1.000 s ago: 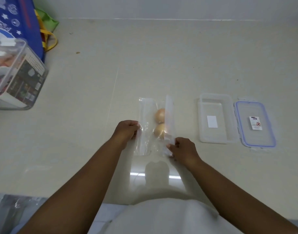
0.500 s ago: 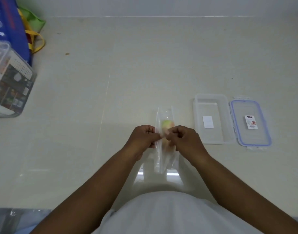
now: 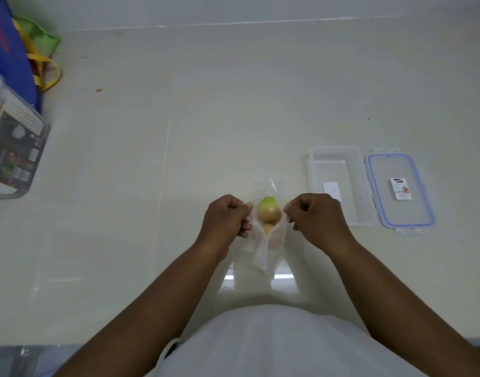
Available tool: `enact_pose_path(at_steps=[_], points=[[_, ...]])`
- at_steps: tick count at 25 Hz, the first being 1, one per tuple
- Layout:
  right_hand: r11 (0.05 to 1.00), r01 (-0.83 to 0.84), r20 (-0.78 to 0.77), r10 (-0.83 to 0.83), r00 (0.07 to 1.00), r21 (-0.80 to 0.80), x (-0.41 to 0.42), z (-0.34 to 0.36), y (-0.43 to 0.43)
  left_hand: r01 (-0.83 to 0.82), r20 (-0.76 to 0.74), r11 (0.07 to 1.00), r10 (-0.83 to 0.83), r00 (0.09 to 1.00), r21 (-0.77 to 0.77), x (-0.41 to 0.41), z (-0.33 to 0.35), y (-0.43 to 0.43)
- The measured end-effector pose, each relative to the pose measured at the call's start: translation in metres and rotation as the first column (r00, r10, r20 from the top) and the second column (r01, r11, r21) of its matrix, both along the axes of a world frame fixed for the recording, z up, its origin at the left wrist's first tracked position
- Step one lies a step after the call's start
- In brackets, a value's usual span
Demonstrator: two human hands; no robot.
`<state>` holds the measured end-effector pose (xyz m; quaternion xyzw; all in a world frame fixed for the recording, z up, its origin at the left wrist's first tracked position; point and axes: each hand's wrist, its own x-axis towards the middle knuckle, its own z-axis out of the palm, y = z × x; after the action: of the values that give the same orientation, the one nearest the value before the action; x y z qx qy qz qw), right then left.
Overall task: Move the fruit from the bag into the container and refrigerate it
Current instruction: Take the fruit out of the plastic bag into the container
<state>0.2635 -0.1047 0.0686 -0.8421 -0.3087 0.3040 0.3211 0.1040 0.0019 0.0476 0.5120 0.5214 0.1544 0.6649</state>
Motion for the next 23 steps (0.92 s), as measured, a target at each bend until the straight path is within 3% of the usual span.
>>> enact_pose_path(at_steps=[3, 8, 11, 14, 16, 18, 20, 23], points=[[0.997, 0.067, 0.080, -0.065, 0.995, -0.025, 0.024, 0.009, -0.014, -0.127, -0.031, 0.991, 0.128, 0.991, 0.032, -0.011, 0.003, 0.012], [0.997, 0.056, 0.130, -0.048, 0.990, -0.060, 0.031, 0.012, -0.025, -0.028, -0.058, 0.994, 0.035, 0.998, 0.108, -0.023, 0.007, 0.013], [0.993, -0.103, 0.400, 0.073, 0.913, 0.054, 0.014, 0.016, -0.016, 0.026, -0.080, 0.986, -0.013, 0.997, 0.167, -0.017, 0.008, 0.005], [0.881, -0.449, 0.554, 0.302, 0.776, 0.148, 0.000, 0.019, 0.002, 0.051, -0.098, 0.975, -0.030, 0.995, 0.218, -0.012, 0.009, 0.001], [0.767, -0.641, 0.530, 0.549, 0.647, -0.012, -0.006, 0.012, 0.018, 0.091, -0.139, 0.963, -0.057, 0.989, 0.253, -0.011, 0.010, 0.000], [0.670, -0.696, 0.450, 0.722, 0.526, -0.260, -0.007, -0.003, 0.034, 0.106, -0.160, 0.958, -0.064, 0.985, 0.265, -0.010, 0.010, 0.000], [0.575, -0.671, 0.370, 0.817, 0.442, -0.467, -0.003, -0.018, 0.046, 0.094, -0.151, 0.961, -0.056, 0.987, 0.259, -0.011, 0.010, -0.002], [0.495, -0.658, 0.309, 0.869, 0.387, -0.567, 0.001, -0.033, 0.055, 0.084, -0.149, 0.965, -0.048, 0.988, 0.248, -0.014, 0.009, -0.004]])
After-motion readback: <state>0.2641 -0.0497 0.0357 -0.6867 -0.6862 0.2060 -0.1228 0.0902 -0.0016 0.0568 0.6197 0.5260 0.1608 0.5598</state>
